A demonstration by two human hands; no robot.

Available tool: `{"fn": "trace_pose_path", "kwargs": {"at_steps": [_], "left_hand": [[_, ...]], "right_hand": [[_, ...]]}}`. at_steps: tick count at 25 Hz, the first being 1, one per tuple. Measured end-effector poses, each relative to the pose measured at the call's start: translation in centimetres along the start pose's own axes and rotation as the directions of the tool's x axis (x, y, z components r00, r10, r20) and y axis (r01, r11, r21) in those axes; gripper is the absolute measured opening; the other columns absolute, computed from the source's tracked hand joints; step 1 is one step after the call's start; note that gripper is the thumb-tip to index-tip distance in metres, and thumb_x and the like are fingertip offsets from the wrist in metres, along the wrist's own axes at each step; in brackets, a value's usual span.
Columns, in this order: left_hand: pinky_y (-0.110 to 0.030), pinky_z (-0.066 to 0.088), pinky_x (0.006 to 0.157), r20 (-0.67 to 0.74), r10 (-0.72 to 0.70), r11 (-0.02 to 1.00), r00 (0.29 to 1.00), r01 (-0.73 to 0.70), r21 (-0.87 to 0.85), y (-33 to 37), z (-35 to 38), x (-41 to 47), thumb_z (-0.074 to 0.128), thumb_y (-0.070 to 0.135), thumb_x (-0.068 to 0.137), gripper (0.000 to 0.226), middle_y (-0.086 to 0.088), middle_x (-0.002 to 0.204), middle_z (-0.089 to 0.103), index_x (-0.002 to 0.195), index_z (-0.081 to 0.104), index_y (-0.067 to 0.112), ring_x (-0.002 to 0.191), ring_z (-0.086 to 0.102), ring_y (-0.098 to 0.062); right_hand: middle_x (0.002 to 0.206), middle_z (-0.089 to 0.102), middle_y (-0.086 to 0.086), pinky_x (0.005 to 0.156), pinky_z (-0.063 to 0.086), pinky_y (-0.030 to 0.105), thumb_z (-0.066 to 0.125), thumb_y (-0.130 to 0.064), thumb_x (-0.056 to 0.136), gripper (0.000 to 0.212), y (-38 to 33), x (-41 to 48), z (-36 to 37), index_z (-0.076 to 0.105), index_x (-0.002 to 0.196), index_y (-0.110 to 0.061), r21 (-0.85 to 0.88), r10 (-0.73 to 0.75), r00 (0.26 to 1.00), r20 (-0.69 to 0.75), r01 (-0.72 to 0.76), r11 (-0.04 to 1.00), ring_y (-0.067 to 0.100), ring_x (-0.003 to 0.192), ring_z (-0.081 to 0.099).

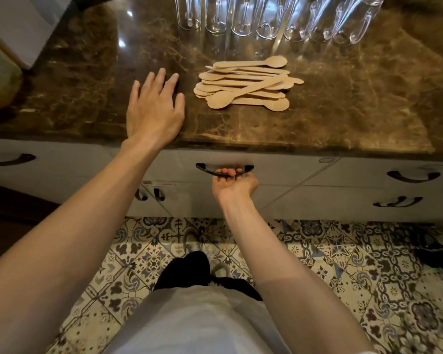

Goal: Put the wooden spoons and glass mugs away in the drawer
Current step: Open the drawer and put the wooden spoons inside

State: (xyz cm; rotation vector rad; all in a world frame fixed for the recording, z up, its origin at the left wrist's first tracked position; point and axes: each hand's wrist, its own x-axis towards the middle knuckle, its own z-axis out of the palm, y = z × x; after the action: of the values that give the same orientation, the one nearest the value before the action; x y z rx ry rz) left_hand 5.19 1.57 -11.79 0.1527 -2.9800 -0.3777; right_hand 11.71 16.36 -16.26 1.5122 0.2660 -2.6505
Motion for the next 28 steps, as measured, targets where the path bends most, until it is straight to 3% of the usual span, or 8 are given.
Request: {"fn": "trace_pose_path", "kwargs": {"at_steps": [11,23,28], "left_hand": [[-0.038,0.006,0.117,-0.081,0.016,0.998,0.997,-0.011,0.063,0.5,0.7,-2.3,0.02,0.045,0.096,0.055,-0.003,0.156,0.022,0.147,0.025,0.022,0.144,0.015,-0.018],[-0.038,0.006,0.117,-0.116,0.047,0.998,0.992,-0.042,0.046,0.0,1.2,-2.5,0.02,0.046,0.096,0.056,-0.002,0.156,0.023,0.147,0.025,0.024,0.144,0.015,-0.017],[-0.038,0.005,0.117,-0.117,0.046,0.998,0.992,-0.042,0.036,-0.1,1.3,-2.5,0.02,0.046,0.096,0.055,-0.003,0.156,0.022,0.147,0.024,0.024,0.144,0.015,-0.018]], "right_hand": [[0.034,0.03,-0.002,0.049,0.027,0.022,0.03,-0.031,0.094,0.041,-0.1,-2.4,-3.9,0.033,0.056,-0.018,-0.092,0.046,0.987,-0.157,-0.06,0.994,0.014,0.044,0.024],[0.047,0.036,0.0,0.048,0.027,0.023,0.029,-0.019,0.089,0.034,0.4,-7.0,-11.6,0.038,0.056,-0.016,-0.096,0.044,0.931,-0.363,-0.084,0.992,0.015,0.046,0.025],[0.035,0.038,0.001,0.049,0.03,0.023,0.029,-0.014,0.086,0.038,0.4,-8.9,-14.2,0.039,0.05,-0.016,-0.097,0.077,0.924,-0.376,-0.122,0.988,0.016,0.045,0.026]]}}
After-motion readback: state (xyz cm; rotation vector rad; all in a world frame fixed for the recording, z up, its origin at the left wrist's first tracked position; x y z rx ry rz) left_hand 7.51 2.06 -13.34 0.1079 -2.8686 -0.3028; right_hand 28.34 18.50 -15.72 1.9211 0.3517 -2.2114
